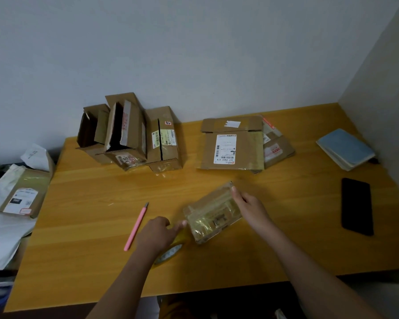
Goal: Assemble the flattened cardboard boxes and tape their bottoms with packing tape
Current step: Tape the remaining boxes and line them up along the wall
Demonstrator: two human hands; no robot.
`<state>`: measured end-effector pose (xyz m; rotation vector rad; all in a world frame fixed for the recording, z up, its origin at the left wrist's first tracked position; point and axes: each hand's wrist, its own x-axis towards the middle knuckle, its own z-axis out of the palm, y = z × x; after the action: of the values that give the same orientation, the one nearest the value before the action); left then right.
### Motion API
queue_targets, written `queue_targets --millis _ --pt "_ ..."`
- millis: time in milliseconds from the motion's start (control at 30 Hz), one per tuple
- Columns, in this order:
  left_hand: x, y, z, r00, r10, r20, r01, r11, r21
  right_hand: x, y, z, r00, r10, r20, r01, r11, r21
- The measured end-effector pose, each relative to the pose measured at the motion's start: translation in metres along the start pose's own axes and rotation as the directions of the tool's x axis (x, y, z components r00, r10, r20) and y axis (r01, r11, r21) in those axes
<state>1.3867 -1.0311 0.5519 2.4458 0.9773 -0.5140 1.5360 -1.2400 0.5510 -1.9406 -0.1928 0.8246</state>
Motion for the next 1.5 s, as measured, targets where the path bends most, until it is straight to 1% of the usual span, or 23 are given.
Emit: queue_targets --millis 100,167,267,367,500,533,567,633,667,800,833,967,1133,1200,1267,1333,1400,1467,1500 --pt "0.0 -0.001 0.004 1.0 -0.004 0.012 0.005 1.0 -0.022 0.003 0.004 0.014 0.982 -0.06 -0.178 0.057 0.998 -0.019" --pt "0.001 -0.003 0.008 1.0 -0.011 0.007 0.011 0.999 -0.033 0.006 0.009 0.02 0.972 -0.085 -0.221 0.08 0.996 -0.03" --pt "-0.001 -0.003 0.012 1.0 -0.018 0.008 0.018 0.998 -0.057 0.01 0.008 0.021 0.975 -0.093 -0.2 0.084 0.995 -0.055" --pt "-0.003 -0.002 0.014 1.0 -0.016 0.004 0.016 0.997 -0.079 0.013 0.006 0.018 0.986 -0.076 -0.147 0.067 0.995 -0.071" --pt "-0.004 -0.001 0.019 0.999 -0.025 -0.029 0.022 0.993 -0.116 0.024 0.0 0.019 0.98 -0.132 -0.148 0.107 0.981 -0.161" --pt "-0.005 -0.001 0.02 0.998 -0.038 -0.043 0.032 0.99 -0.136 0.026 -0.004 0.02 0.975 -0.154 -0.159 0.117 0.968 -0.223" --pt "-0.005 0.0 0.021 0.997 -0.054 -0.051 0.045 0.986 -0.159 0.028 -0.008 0.023 0.965 -0.187 -0.182 0.12 0.938 -0.326" --pt "-0.006 0.0 0.023 0.996 -0.07 -0.051 0.059 0.979 -0.197 0.023 -0.012 0.032 0.942 -0.251 -0.224 0.099 0.843 -0.528" --pt "-0.007 0.001 0.023 0.997 -0.07 -0.045 0.06 0.978 -0.201 0.019 -0.013 0.037 0.936 -0.27 -0.225 0.1 0.818 -0.566" --pt "-0.009 0.002 0.024 0.995 -0.087 -0.046 0.075 0.974 -0.213 0.019 -0.011 0.048 0.946 -0.266 -0.187 0.134 0.843 -0.521" --pt "-0.01 0.003 0.024 0.994 -0.094 -0.054 0.078 0.968 -0.239 0.022 -0.013 0.047 0.948 -0.267 -0.17 0.135 0.826 -0.547" --pt "-0.013 0.004 0.025 0.99 -0.126 -0.07 0.099 0.947 -0.307 0.021 -0.017 0.049 0.963 -0.255 -0.089 0.117 0.692 -0.712" --pt "-0.012 0.001 0.028 0.992 -0.116 -0.046 0.093 0.932 -0.35 0.02 -0.018 0.049 0.973 -0.229 -0.037 0.121 0.638 -0.761" --pt "-0.012 0.002 0.027 0.993 -0.111 -0.044 0.089 0.931 -0.353 0.018 -0.024 0.053 0.966 -0.255 -0.03 0.124 0.565 -0.815" --pt "-0.012 0.002 0.027 0.993 -0.116 -0.036 0.096 0.929 -0.358 0.01 -0.021 0.062 0.948 -0.317 0.004 0.176 0.516 -0.839" --pt "-0.013 0.001 0.026 0.991 -0.134 -0.01 0.12 0.916 -0.382 0.004 -0.011 0.068 0.942 -0.333 0.046 0.219 0.502 -0.837" --pt "-0.013 -0.002 0.024 0.993 -0.116 0.032 0.119 0.9 -0.419 0.007 -0.007 0.068 0.943 -0.323 0.08 0.238 0.485 -0.842" --pt "-0.013 -0.009 0.022 0.989 -0.078 0.125 0.129 0.866 -0.483 0.013 -0.01 0.065 0.948 -0.292 0.125 0.253 0.454 -0.854" --pt "-0.013 -0.011 0.019 0.979 -0.076 0.188 0.167 0.829 -0.533 0.016 -0.012 0.064 0.95 -0.28 0.14 0.256 0.438 -0.862"
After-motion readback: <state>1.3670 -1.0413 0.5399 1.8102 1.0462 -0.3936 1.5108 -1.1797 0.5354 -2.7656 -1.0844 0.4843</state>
